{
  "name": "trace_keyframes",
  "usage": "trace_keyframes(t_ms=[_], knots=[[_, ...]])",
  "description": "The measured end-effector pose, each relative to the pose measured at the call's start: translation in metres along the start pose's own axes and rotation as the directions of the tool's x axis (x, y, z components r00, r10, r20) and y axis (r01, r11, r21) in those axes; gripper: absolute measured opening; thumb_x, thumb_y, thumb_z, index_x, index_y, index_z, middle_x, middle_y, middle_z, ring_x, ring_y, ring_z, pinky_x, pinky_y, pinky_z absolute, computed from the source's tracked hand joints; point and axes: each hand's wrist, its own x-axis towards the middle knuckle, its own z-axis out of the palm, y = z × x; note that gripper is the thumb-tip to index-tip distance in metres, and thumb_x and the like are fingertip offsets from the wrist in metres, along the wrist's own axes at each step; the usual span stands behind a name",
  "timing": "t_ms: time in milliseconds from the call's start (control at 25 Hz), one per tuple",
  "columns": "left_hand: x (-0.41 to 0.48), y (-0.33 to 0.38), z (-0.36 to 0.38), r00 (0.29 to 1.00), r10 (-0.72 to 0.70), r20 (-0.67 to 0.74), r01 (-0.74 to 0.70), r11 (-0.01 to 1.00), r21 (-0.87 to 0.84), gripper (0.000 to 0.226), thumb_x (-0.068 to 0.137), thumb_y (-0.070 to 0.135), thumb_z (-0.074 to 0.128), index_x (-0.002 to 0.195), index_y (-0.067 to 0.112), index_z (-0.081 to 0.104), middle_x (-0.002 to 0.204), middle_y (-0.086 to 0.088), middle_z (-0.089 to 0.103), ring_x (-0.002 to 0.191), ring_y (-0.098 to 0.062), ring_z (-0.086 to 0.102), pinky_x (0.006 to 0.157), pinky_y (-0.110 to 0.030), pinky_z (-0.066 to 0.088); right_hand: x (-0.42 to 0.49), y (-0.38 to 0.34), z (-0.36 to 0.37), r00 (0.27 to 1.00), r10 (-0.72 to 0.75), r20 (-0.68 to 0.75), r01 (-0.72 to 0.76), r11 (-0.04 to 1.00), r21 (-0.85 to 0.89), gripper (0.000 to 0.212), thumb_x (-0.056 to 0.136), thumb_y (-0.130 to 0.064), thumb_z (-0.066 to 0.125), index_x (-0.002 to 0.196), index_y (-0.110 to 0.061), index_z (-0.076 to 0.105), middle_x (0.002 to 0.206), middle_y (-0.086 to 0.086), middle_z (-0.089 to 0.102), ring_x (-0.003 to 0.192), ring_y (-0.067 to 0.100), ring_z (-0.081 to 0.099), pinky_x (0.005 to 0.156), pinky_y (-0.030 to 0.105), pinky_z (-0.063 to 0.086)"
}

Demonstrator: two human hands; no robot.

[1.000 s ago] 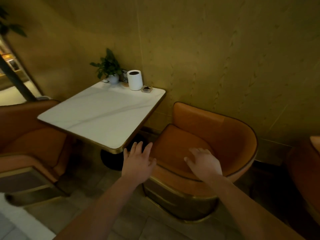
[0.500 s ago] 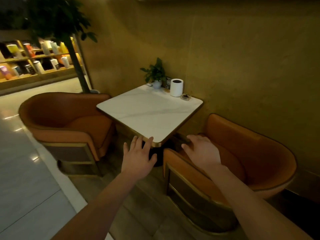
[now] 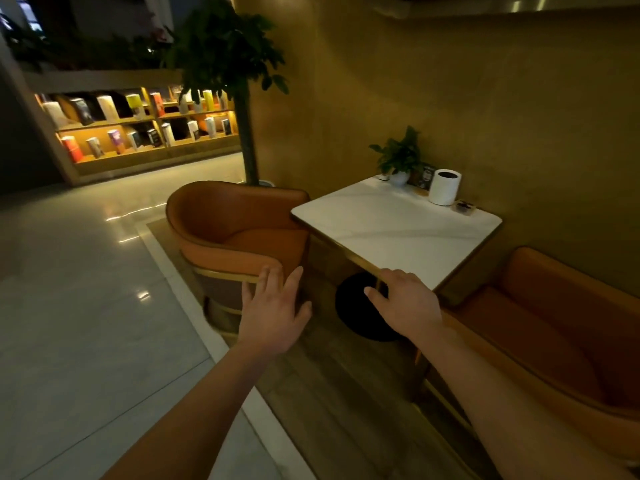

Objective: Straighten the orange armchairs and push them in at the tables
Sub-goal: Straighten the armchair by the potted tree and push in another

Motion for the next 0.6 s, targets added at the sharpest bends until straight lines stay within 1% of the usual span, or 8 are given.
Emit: trace_keyframes(t_ms=[160, 240, 360, 480, 600], knots=[[-0.002, -0.064, -0.02, 0.998, -0.06, -0.022, 0.059, 0.998, -0.003, 0.069, 0.091, 0.07, 0.015, 0.151, 0.036, 0.019, 0.162, -0.009, 0.024, 0.151, -0.032, 0.012, 0.119, -0.063, 0.009, 0.026, -0.063, 0.026, 0.998, -0.059, 0.008, 0.059, 0.998, 0.029, 0.052, 0.096, -0.056, 0.045, 0.137, -0.026, 0.052, 0.132, -0.001, 0.059, 0.118, 0.02, 0.054, 0.086, 0.036, 0.051], [0.004, -0.097, -0.026, 0.995, -0.094, -0.029, 0.094, 0.996, 0.004, 0.07, 0.091, 0.069, 0.017, 0.152, 0.036, 0.017, 0.163, -0.009, 0.022, 0.152, -0.031, 0.01, 0.119, -0.063, 0.008, 0.048, -0.093, 0.043, 0.995, -0.095, 0.025, 0.094, 0.995, 0.029, 0.053, 0.095, -0.057, 0.045, 0.137, -0.025, 0.051, 0.134, -0.001, 0.059, 0.118, 0.02, 0.054, 0.087, 0.037, 0.051], [0.018, -0.146, -0.028, 0.989, -0.141, -0.043, 0.142, 0.99, 0.022, 0.071, 0.09, 0.067, 0.02, 0.154, 0.036, 0.014, 0.164, -0.008, 0.019, 0.152, -0.03, 0.007, 0.12, -0.062, 0.006, 0.085, -0.13, 0.077, 0.991, -0.131, 0.032, 0.129, 0.991, 0.044, 0.052, 0.094, -0.059, 0.045, 0.135, -0.027, 0.052, 0.129, -0.002, 0.061, 0.113, 0.019, 0.056, 0.079, 0.035, 0.053], [0.041, -0.198, -0.026, 0.984, -0.174, -0.041, 0.177, 0.983, 0.058, 0.071, 0.092, 0.067, 0.023, 0.155, 0.037, 0.011, 0.165, -0.009, 0.018, 0.153, -0.03, 0.005, 0.12, -0.062, 0.005, 0.128, -0.164, 0.119, 0.984, -0.173, 0.038, 0.171, 0.984, 0.041, 0.046, 0.094, -0.06, 0.044, 0.126, -0.029, 0.055, 0.118, -0.004, 0.063, 0.105, 0.017, 0.058, 0.069, 0.03, 0.049], [0.083, -0.26, -0.022, 0.979, -0.198, -0.053, 0.203, 0.973, 0.108, 0.069, 0.096, 0.064, 0.032, 0.156, 0.036, 0.011, 0.165, -0.01, 0.017, 0.153, -0.031, 0.004, 0.12, -0.061, 0.004, 0.181, -0.198, 0.164, 0.978, -0.203, 0.047, 0.201, 0.979, 0.045, 0.045, 0.094, -0.061, 0.043, 0.125, -0.03, 0.054, 0.113, -0.005, 0.063, 0.1, 0.015, 0.058, 0.065, 0.027, 0.045]])
